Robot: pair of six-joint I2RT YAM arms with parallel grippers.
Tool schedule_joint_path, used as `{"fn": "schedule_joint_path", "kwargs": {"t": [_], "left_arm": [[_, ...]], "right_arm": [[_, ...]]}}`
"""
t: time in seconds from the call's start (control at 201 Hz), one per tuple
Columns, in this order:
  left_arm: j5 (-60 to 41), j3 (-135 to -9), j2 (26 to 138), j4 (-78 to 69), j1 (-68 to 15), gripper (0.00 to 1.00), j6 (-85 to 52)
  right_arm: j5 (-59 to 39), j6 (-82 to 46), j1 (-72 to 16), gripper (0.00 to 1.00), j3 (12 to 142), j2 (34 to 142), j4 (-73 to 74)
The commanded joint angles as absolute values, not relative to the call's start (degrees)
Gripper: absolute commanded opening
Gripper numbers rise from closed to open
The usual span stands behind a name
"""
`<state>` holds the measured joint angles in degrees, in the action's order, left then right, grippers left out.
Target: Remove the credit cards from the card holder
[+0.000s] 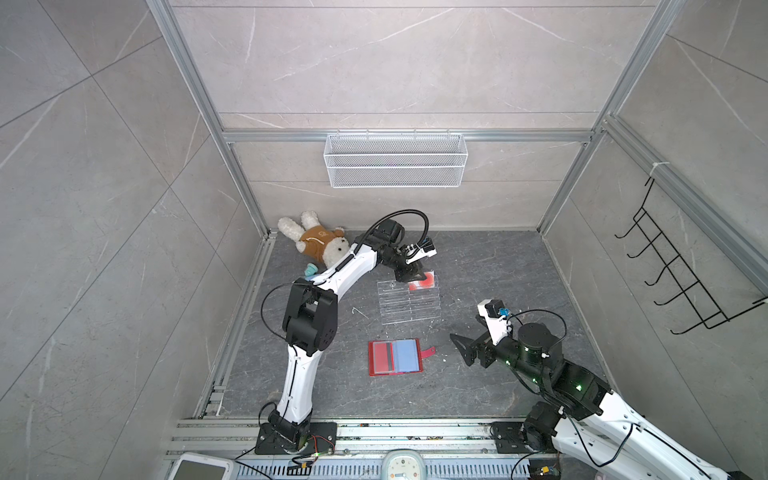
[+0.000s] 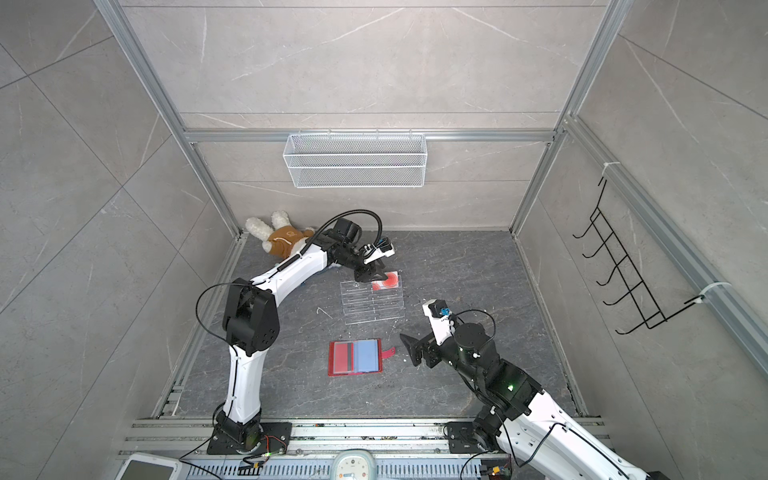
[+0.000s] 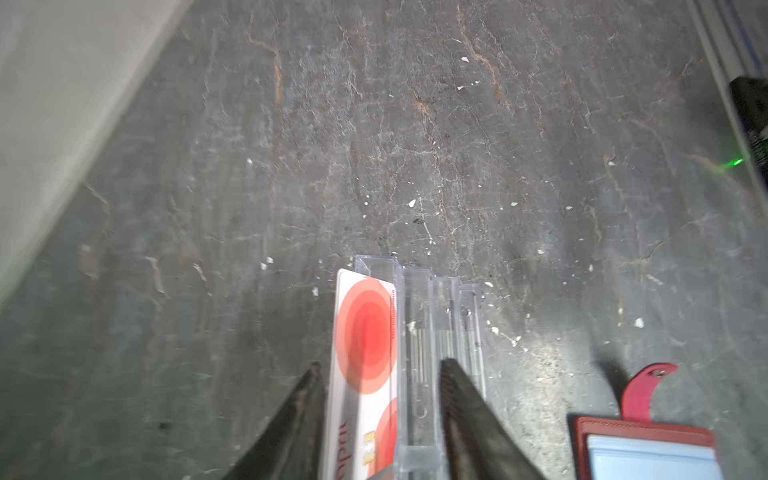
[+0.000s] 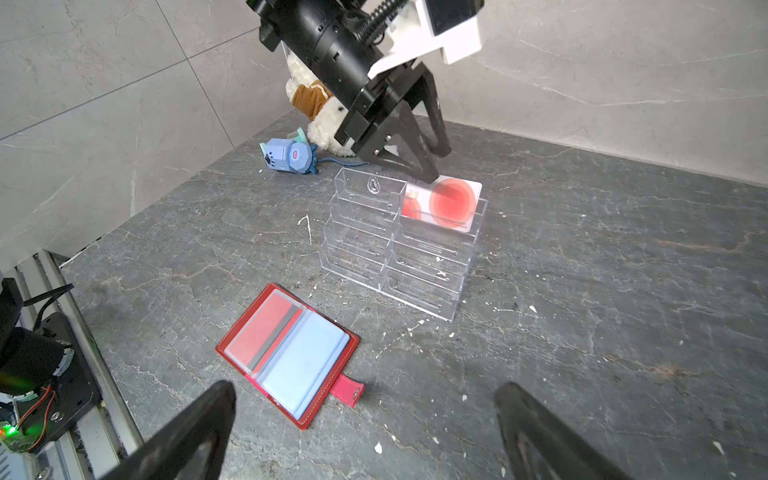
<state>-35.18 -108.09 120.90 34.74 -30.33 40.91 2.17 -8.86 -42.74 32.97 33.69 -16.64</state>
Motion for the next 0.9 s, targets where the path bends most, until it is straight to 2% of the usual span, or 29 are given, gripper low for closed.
{"fn": "schedule_joint_path", "kwargs": {"t": [0.0, 0.07, 0.149, 0.264, 0.433, 0.627, 0.891], "left_arm": [[-34.13, -106.04, 111.35, 27.67, -30.32, 0.63, 37.92], [-34.70, -103.79, 107.58, 25.15, -30.40, 0.65, 36.99], [-34.54, -99.61, 102.79, 19.73, -30.42, 0.81, 33.80], [-34.68, -92.66, 95.54, 12.72, -30.65, 0.89, 29.95], [-35.17, -84.99, 86.26, 9.01, -30.76, 0.91, 19.27], [-24.77, -75.26, 74.52, 10.41, -30.79, 0.91, 1.62], [-18.45, -56.72, 57.44, 12.06, -30.84, 0.91, -14.54]], "right_arm": [[2.72, -9.90, -42.81, 1.00, 32.37, 33.02, -14.20], [2.55, -11.01, -42.80, 1.00, 31.99, 32.48, -13.82], [3.13, -12.53, -42.82, 1.00, 32.04, 32.17, -14.16], [6.33, -15.74, -42.81, 1.00, 33.73, 32.38, -17.53], [9.59, -18.47, -42.81, 1.00, 33.13, 29.93, -18.37], [10.28, -21.15, -42.81, 1.00, 31.92, 28.10, -18.85], [9.74, -22.27, -42.85, 1.00, 31.01, 26.35, -18.60]]}}
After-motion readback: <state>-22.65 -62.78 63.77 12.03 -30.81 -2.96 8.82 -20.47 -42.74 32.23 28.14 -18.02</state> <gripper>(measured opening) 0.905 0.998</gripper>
